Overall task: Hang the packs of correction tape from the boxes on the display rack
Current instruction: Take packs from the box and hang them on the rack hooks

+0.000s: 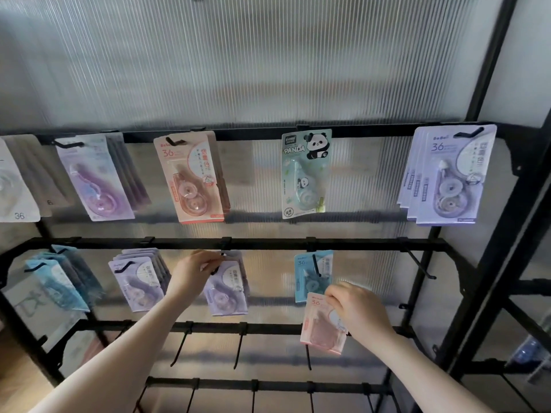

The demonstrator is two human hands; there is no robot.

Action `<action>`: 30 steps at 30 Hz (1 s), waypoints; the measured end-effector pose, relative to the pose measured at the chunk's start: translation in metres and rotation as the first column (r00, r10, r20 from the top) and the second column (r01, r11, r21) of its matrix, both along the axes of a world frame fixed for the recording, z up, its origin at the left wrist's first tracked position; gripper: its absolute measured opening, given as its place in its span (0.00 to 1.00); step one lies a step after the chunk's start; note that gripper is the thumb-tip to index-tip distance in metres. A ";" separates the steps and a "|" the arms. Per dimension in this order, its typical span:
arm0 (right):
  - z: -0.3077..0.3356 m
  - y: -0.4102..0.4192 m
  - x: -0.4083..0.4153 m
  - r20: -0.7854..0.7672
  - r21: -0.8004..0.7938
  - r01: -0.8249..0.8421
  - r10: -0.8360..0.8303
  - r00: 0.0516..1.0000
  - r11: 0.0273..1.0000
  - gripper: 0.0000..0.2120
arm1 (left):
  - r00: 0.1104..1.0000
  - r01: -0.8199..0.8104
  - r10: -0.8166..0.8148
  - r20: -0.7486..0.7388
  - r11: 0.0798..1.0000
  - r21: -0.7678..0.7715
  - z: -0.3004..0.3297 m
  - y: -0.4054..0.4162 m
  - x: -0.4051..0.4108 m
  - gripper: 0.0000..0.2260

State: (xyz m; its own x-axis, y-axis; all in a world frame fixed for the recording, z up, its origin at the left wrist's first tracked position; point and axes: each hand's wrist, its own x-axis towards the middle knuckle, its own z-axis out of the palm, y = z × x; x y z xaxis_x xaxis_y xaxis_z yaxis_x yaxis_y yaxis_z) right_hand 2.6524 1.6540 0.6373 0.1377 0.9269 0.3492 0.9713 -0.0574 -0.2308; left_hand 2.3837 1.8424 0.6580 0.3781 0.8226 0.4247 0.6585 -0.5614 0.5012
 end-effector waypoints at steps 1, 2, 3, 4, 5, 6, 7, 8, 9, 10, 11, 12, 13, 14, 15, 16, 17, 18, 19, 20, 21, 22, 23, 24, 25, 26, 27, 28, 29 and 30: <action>0.001 -0.002 0.002 -0.001 0.002 0.007 -0.007 1.000 1.000 0.12 | 1.000 -0.012 0.012 0.016 1.000 0.002 0.000 -0.002 0.000 0.09; 0.001 -0.004 0.005 -0.004 0.003 0.011 -0.011 1.000 1.000 0.12 | 0.999 -0.027 0.027 0.031 1.000 0.009 0.001 -0.004 0.001 0.08; 0.002 -0.007 0.007 -0.005 0.003 0.015 -0.015 1.000 1.000 0.12 | 0.998 -0.043 0.042 0.048 0.999 0.021 0.002 -0.007 0.001 0.08; 0.003 -0.009 0.010 -0.003 0.000 0.019 -0.019 1.000 1.000 0.12 | 0.996 -0.057 0.055 0.065 0.998 0.037 0.004 -0.010 0.002 0.08; 0.004 -0.012 0.014 0.000 0.003 0.021 -0.021 1.000 1.000 0.12 | 0.994 -0.070 0.066 0.082 0.996 0.055 0.005 -0.013 0.003 0.08; 0.005 -0.015 0.017 0.007 0.003 0.024 -0.024 1.000 1.000 0.12 | 0.993 -0.080 0.073 0.092 0.994 0.073 0.007 -0.017 0.004 0.08; 0.006 -0.017 0.021 0.018 0.005 0.028 -0.028 0.999 1.000 0.12 | 0.992 -0.087 0.078 0.095 0.992 0.094 0.009 -0.020 0.005 0.08; 0.007 -0.020 0.025 0.028 0.004 0.035 -0.035 0.999 0.999 0.12 | 0.992 -0.093 0.083 0.091 0.989 0.115 0.010 -0.023 0.006 0.07; 0.009 -0.023 0.030 0.035 0.004 0.044 -0.044 0.998 0.999 0.11 | 0.993 -0.098 0.087 0.084 0.986 0.134 0.011 -0.026 0.007 0.07; 0.010 -0.026 0.034 0.040 0.007 0.053 -0.054 0.998 0.999 0.11 | 0.993 -0.101 0.091 0.076 0.984 0.150 0.011 -0.030 0.008 0.07; 0.011 -0.029 0.039 0.041 0.010 0.063 -0.063 0.997 0.998 0.11 | 0.993 -0.102 0.092 0.070 0.982 0.158 0.012 -0.034 0.010 0.07; 0.012 -0.033 0.044 0.041 0.009 0.071 -0.071 0.997 0.997 0.11 | 0.994 -0.100 0.091 0.064 0.982 0.161 0.012 -0.037 0.012 0.07; 0.014 -0.036 0.048 0.044 0.008 0.076 -0.077 0.996 0.997 0.11 | 0.994 -0.099 0.091 0.060 0.982 0.158 0.011 -0.041 0.014 0.07; 0.015 -0.040 0.053 0.047 0.007 0.080 -0.080 0.996 0.997 0.11 | 0.994 -0.096 0.088 0.059 0.983 0.156 0.010 -0.046 0.016 0.07; 0.016 -0.043 0.058 0.047 0.010 0.082 -0.083 0.995 0.997 0.11 | 0.995 -0.091 0.082 0.062 0.984 0.156 0.009 -0.051 0.020 0.07; 0.018 -0.047 0.064 0.044 0.012 0.084 -0.085 0.995 0.996 0.10 | 0.995 -0.086 0.076 0.063 0.983 0.160 0.008 -0.056 0.023 0.07; 0.019 -0.050 0.069 0.041 0.016 0.086 -0.086 0.995 0.996 0.10 | 0.995 -0.082 0.073 0.061 0.983 0.167 0.007 -0.062 0.028 0.07; 0.021 -0.053 0.075 0.043 0.018 0.089 -0.090 0.995 0.996 0.10 | 0.996 -0.081 0.072 0.057 0.982 0.172 0.006 -0.068 0.033 0.08; 0.023 -0.055 0.081 0.049 0.018 0.096 -0.097 0.994 0.995 0.11 | 0.996 -0.079 0.070 0.053 0.981 0.178 0.004 -0.073 0.037 0.08; 0.025 -0.057 0.086 0.059 0.019 0.106 -0.107 0.993 0.994 0.11 | 0.997 -0.072 0.065 0.048 0.981 0.179 0.002 -0.077 0.042 0.08; 0.028 -0.060 0.092 0.069 0.019 0.115 -0.116 0.991 0.993 0.11 | 0.997 -0.061 0.054 0.046 0.983 0.171 0.000 -0.081 0.047 0.08; 0.030 -0.062 0.097 0.077 0.018 0.124 -0.125 0.989 0.992 0.11 | 0.998 -0.045 0.039 0.044 0.986 0.161 -0.002 -0.084 0.051 0.08; 0.032 -0.064 0.102 0.083 0.017 0.131 -0.132 0.988 0.991 0.10 | 0.999 -0.029 0.022 0.044 0.988 0.153 -0.004 -0.087 0.055 0.07; 0.034 -0.066 0.107 0.087 0.016 0.136 -0.137 0.987 0.991 0.10 | 0.999 -0.020 0.013 0.045 0.989 0.146 -0.005 -0.091 0.059 0.07; 0.036 -0.067 0.111 0.087 0.018 0.140 -0.141 0.986 0.990 0.10 | 0.999 -0.018 0.011 0.050 0.990 0.141 -0.006 -0.095 0.063 0.07; 0.038 -0.069 0.115 0.086 0.019 0.145 -0.146 0.986 0.989 0.10 | 0.998 -0.020 0.012 0.056 0.990 0.138 -0.007 -0.100 0.067 0.07; 0.040 -0.071 0.119 0.085 0.021 0.154 -0.156 0.984 0.988 0.10 | 0.998 -0.018 0.009 0.060 0.990 0.142 -0.008 -0.104 0.071 0.06; 0.043 -0.072 0.123 0.082 0.024 0.165 -0.167 0.983 0.986 0.10 | 0.998 -0.013 0.004 0.057 0.988 0.153 -0.008 -0.108 0.075 0.06; 0.044 -0.073 0.127 0.084 0.029 0.174 -0.176 0.981 0.984 0.10 | 0.999 -0.008 0.000 0.051 0.986 0.165 -0.009 -0.111 0.078 0.06; 0.046 -0.074 0.131 0.088 0.035 0.180 -0.183 0.979 0.983 0.11 | 0.999 -0.006 -0.001 0.047 0.986 0.165 -0.009 -0.114 0.081 0.05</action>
State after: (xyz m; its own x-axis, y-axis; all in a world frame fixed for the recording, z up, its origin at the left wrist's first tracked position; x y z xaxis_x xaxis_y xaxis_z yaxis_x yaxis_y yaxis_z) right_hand 2.7829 1.5802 0.6829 0.2694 0.8796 0.3921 0.9623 -0.2296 -0.1460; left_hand 2.4652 1.7287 0.6489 0.3528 0.7410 0.5714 0.6383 -0.6371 0.4321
